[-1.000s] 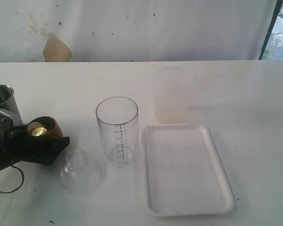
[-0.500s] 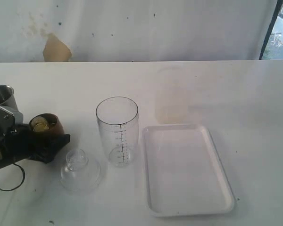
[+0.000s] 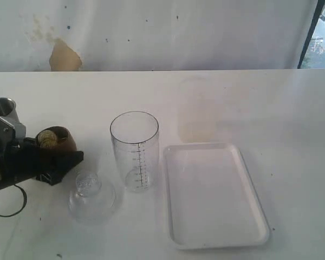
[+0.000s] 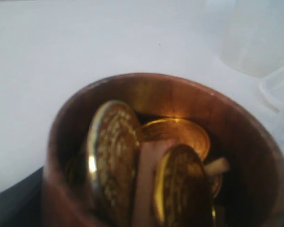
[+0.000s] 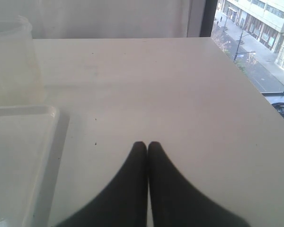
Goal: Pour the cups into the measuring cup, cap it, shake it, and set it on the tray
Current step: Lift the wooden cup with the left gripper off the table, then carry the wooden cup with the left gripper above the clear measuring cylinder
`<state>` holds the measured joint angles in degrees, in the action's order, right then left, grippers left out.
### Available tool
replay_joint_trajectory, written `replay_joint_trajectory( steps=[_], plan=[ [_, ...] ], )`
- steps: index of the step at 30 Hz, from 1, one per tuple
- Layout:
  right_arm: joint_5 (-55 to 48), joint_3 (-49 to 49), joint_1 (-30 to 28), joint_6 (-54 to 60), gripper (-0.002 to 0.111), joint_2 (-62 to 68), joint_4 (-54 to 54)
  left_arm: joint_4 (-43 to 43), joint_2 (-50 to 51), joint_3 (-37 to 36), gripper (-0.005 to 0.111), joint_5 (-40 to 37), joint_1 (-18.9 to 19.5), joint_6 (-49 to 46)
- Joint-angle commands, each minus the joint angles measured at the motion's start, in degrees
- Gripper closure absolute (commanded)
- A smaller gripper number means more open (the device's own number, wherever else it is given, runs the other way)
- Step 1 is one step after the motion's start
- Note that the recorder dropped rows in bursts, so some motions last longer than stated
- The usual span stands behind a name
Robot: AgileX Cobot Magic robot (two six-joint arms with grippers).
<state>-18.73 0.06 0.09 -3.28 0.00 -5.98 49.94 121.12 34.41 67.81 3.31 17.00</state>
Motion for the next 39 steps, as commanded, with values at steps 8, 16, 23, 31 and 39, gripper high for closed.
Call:
replay_joint_trajectory(
  steps=[8,16,23,31,39],
  plan=[
    [0.56,-0.06,-0.01,0.49,0.108,0.00,-0.02,3.07,-14.90,-1.34,0.107,-0.51,-0.24,8.63],
    [0.56,-0.06,-0.01,0.49,0.108,0.00,-0.02,-0.24,-17.81,-2.07,0.107,-6.93,-0.24,9.56],
    [0.56,-0.06,-0.01,0.49,0.108,0.00,-0.02,-1.52,-17.81,-2.07,0.107,-7.33,-0.24,6.46],
    [0.56,-0.06,-0.01,0.49,0.108,0.00,-0.02,-1.68,-17.81,-2.07,0.107,-4.30,-0.88,6.18],
    [0.56,-0.06,-0.01,0.49,0.108,0.00,-0.02,0.62,-17.81,-0.05,0.107,2.16,-6.50,10.51]
  ],
)
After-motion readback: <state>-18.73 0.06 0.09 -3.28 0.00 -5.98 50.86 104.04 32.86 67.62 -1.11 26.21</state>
